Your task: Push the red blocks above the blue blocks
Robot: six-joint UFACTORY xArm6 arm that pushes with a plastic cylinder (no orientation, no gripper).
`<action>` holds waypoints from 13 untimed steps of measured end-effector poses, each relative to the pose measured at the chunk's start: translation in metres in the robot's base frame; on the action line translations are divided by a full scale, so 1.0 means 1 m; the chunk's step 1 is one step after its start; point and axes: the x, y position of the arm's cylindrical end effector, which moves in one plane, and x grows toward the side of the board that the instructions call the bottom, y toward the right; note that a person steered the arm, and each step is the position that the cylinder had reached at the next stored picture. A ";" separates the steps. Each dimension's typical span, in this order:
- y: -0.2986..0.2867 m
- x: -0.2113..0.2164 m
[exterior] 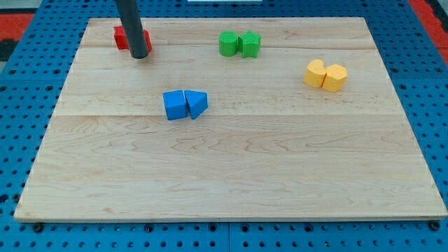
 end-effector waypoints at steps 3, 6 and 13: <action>0.003 0.027; -0.122 -0.040; -0.052 -0.001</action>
